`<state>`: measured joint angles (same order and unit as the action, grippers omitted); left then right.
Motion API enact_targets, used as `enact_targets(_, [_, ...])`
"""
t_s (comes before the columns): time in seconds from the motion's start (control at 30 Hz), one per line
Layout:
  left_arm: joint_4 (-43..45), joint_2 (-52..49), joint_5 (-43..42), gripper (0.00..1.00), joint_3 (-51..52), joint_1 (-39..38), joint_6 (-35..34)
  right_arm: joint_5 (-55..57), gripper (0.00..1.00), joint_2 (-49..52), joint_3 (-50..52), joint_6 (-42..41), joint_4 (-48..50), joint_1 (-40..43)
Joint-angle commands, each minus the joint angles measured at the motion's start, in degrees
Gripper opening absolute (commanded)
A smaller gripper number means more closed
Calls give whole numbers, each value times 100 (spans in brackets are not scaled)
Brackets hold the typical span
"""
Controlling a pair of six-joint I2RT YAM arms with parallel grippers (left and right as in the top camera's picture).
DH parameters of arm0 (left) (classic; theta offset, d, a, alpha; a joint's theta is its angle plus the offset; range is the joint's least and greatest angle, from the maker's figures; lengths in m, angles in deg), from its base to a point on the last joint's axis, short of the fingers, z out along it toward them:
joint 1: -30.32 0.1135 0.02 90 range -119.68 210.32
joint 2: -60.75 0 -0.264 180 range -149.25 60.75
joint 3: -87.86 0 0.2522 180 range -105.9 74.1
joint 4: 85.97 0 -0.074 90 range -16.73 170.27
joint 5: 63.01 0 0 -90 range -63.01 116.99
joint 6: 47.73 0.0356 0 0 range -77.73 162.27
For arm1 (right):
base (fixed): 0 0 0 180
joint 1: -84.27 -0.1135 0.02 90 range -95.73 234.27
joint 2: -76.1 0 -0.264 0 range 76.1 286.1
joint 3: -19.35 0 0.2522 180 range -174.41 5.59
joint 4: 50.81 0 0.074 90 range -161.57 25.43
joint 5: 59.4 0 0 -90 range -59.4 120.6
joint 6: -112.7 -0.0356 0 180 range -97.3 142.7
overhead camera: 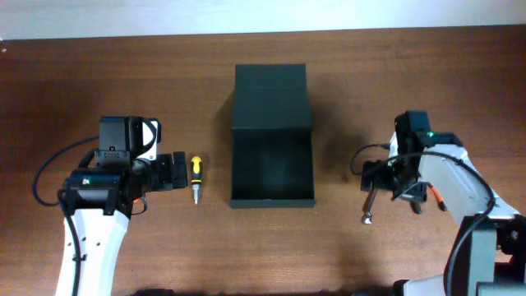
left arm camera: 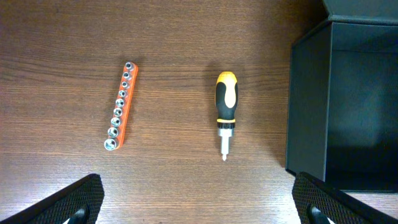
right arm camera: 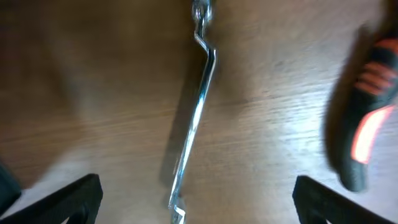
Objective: Pack container
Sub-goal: 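Move the right gripper over the chrome wrench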
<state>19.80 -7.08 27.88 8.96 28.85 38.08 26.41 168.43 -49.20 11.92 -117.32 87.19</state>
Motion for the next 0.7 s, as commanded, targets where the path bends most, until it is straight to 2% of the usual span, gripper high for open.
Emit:
enact_targets(0.0, [-2,-9,59,99,-101,4,-50,-33,96,31,326,-66,245,7])
enact_targets(0.23, [-4,-9,55,99,-101,4,-50,-7,94,31,531,-42,695,7])
enact_targets(0.67, [-4,-9,57,99,-101,4,-50,192,90,85,540,151,925,0])
